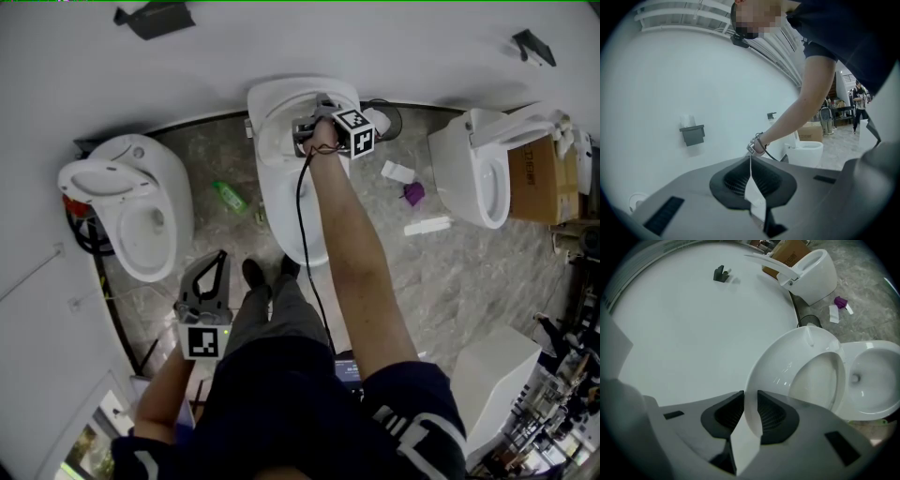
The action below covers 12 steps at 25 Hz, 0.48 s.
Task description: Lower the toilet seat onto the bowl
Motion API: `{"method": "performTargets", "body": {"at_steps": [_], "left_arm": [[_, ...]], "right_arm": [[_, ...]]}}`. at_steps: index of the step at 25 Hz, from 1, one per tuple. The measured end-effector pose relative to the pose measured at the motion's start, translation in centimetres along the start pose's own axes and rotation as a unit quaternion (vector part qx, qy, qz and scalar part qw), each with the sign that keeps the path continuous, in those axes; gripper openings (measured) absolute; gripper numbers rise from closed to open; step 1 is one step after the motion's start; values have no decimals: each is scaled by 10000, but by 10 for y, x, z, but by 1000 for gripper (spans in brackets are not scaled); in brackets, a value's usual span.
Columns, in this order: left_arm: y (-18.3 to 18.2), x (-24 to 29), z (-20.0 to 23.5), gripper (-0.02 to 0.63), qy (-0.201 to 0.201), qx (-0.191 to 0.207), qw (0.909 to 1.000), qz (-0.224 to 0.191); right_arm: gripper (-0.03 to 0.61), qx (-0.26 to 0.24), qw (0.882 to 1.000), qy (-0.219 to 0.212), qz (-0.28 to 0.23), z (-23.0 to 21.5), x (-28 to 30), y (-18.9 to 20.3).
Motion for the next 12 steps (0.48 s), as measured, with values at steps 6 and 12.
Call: {"method": "performTargets", "body": {"at_steps": [6,12], "left_arm": [[1,-1,2,26,32,31,10000,12],[0,-4,-1,26,33,68,9999,-100]], "right_arm": [[106,-39,9997,-197,129,-4,-15,1],[100,57,9988,-388,288,-12,-39,-2]]}}
Point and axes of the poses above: the fingertips, and each gripper's own axes: x forward along the fingers, z to its left, y out of its underside, the point moved 5 cm from there along -x, backward along the fingers, and after that the axes turned 11 degrees about x, right-handed, at the moved point
